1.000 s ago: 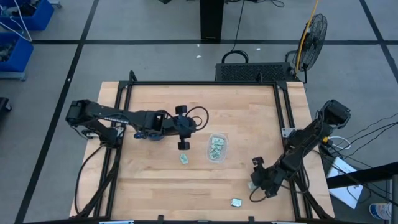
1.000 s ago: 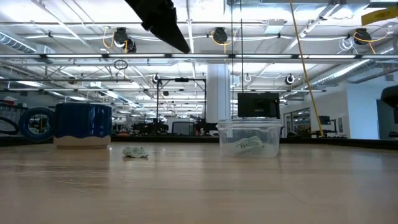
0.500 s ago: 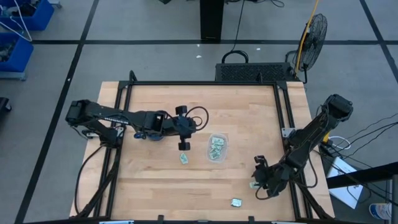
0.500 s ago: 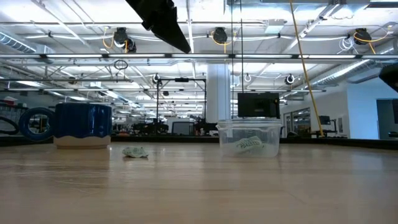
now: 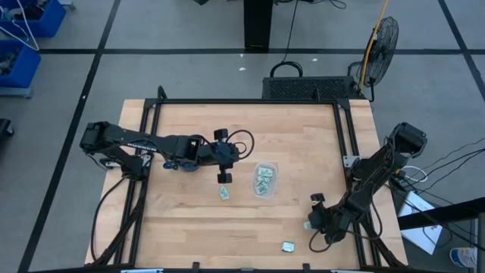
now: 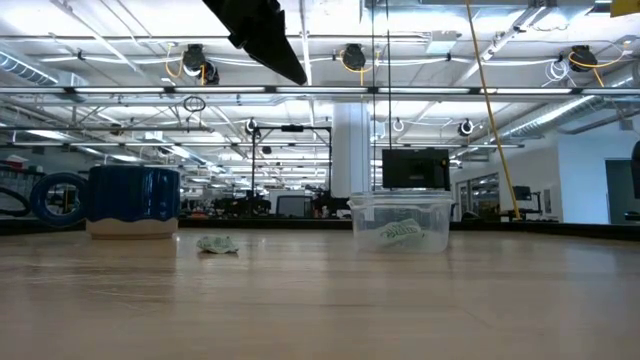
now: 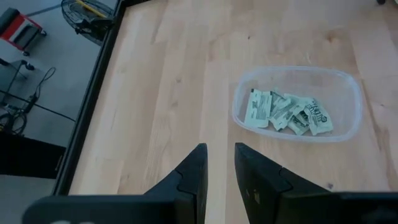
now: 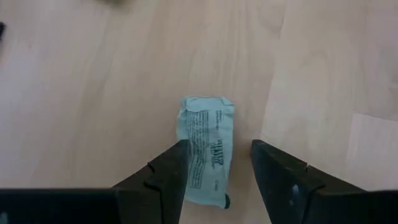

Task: Pick and place Stevia / Truvia into bins
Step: Put the stevia packet into the transparent container

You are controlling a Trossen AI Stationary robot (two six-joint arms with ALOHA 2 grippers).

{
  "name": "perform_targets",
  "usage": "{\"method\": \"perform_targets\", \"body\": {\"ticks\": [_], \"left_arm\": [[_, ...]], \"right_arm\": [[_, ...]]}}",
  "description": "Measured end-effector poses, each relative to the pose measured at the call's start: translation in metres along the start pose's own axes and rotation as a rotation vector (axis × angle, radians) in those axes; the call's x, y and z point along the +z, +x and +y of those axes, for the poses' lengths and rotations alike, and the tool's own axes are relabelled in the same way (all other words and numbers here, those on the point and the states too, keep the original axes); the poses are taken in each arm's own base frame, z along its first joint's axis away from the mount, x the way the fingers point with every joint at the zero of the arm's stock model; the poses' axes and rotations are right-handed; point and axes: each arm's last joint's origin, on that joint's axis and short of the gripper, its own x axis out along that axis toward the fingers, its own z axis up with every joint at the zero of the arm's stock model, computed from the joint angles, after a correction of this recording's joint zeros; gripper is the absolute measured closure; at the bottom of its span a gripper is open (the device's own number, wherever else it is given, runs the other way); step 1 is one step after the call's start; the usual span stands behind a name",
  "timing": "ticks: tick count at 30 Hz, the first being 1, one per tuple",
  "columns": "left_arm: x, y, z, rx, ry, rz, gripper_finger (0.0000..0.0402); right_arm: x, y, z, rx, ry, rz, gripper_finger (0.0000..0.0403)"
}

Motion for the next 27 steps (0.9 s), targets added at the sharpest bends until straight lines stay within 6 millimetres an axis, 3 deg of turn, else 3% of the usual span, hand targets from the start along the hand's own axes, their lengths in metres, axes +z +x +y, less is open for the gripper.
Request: {"method": "perform_targets", "body": {"ticks": [10, 27], "left_arm": [[0.000, 0.000, 0.000, 0.000, 0.002, 0.000, 0.0314], [0.000, 0.000, 0.001, 0.002, 0.073, -0.001, 0.0314]], "right_arm": [[0.000, 0.001, 0.000, -0.016, 0.018, -0.006, 0.0240], [0.015, 0.001, -0.007, -0.102, 0.041, -0.183, 0.0362]]}}
